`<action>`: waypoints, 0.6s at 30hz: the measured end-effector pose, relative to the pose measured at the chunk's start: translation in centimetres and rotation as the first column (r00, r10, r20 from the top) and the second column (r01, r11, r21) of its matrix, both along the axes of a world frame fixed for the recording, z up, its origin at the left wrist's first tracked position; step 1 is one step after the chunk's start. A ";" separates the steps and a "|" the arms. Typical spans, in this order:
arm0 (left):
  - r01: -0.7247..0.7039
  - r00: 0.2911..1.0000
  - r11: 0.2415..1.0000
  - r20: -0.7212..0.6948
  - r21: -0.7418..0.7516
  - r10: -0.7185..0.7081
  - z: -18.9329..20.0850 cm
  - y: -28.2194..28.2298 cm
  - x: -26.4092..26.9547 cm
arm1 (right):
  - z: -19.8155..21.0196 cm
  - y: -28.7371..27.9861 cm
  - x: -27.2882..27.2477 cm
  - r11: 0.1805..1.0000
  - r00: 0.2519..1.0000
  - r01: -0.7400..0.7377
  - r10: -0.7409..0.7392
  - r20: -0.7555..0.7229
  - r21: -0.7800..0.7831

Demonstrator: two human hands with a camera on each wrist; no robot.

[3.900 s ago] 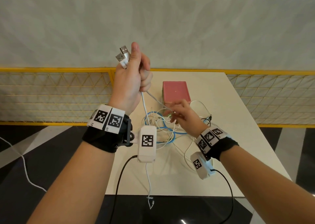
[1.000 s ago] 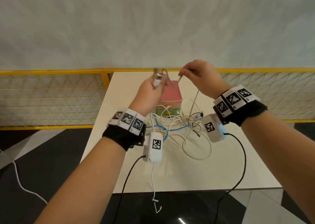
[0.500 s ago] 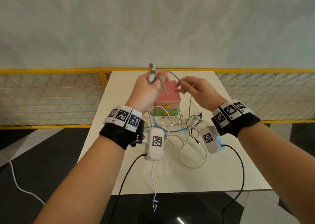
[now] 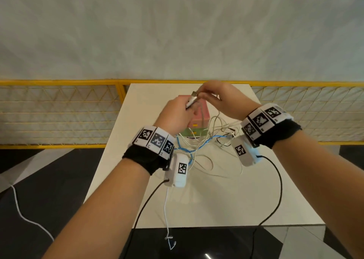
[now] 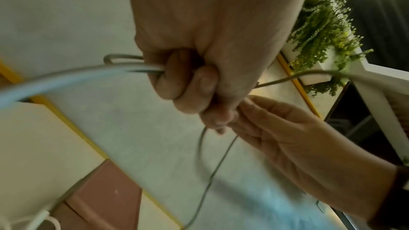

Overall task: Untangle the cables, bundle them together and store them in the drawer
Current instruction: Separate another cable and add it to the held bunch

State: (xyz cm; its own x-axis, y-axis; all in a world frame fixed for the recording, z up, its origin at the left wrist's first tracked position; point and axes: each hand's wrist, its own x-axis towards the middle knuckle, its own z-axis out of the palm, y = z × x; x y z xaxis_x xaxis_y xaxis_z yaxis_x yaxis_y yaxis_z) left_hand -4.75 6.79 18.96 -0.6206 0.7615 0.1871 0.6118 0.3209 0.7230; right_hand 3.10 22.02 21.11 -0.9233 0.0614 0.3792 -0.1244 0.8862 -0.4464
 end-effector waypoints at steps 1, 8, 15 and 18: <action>-0.027 1.000 0.999 0.016 0.024 0.026 0.1 -0.2 0.0 | 0.2 0.4 0.0 0.999 1.000 0.005 -0.005 -0.004 -0.036; -0.322 0.945 0.846 0.202 0.426 0.258 1.2 -0.7 -2.4 | -4.8 2.9 1.3 0.986 0.963 0.137 -0.110 0.244 -0.097; -0.012 0.997 0.995 0.079 0.100 0.004 1.7 -1.4 -0.1 | -2.4 1.8 1.0 0.996 0.974 0.042 -0.057 0.217 0.073; 0.046 0.999 0.999 0.020 0.023 -0.047 1.5 -0.1 0.9 | -0.3 0.5 0.2 0.978 0.981 -0.039 -0.001 0.194 0.203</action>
